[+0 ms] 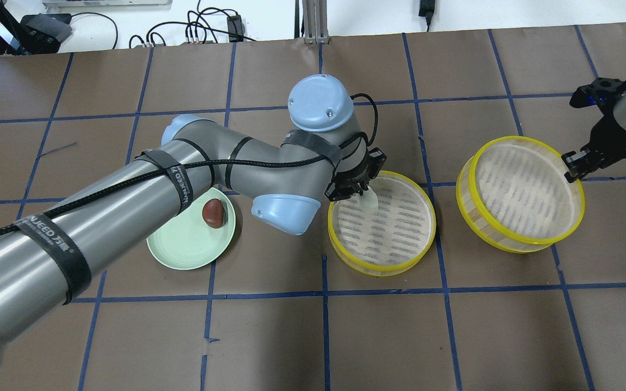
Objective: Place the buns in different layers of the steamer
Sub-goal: 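Release the white bun with the left gripper while the right brings the tier back, then stack the top tier with the right gripper while the left descends to the brown bun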
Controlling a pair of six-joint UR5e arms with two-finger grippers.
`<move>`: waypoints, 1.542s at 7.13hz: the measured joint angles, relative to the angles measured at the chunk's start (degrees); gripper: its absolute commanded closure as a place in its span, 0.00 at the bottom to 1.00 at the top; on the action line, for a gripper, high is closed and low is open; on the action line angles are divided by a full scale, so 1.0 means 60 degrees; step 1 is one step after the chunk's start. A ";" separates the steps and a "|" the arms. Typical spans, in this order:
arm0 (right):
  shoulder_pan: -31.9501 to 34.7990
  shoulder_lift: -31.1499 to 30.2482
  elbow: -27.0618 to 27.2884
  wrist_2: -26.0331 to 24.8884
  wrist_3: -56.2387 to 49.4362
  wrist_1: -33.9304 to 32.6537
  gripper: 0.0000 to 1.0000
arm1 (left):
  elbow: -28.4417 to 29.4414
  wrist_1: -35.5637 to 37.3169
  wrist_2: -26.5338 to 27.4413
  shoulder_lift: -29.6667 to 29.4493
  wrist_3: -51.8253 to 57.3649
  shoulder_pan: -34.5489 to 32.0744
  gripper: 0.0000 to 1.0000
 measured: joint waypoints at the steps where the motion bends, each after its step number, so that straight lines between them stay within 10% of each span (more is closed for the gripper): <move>1: 0.0000 -0.0008 0.0000 -0.0012 0.0005 0.0018 0.92 | -0.0041 0.0056 0.0000 -0.0062 -0.0113 -0.0130 0.00; 6: 0.0514 -0.0212 -0.0076 -0.0077 0.0712 0.0534 0.92 | -0.0362 -0.0427 0.1151 0.0391 0.4921 0.1200 0.00; 11: 0.4401 -0.0226 -0.0517 -0.0936 0.5512 0.1148 0.91 | -0.1539 -0.1958 0.1601 0.1100 0.9833 0.4623 0.00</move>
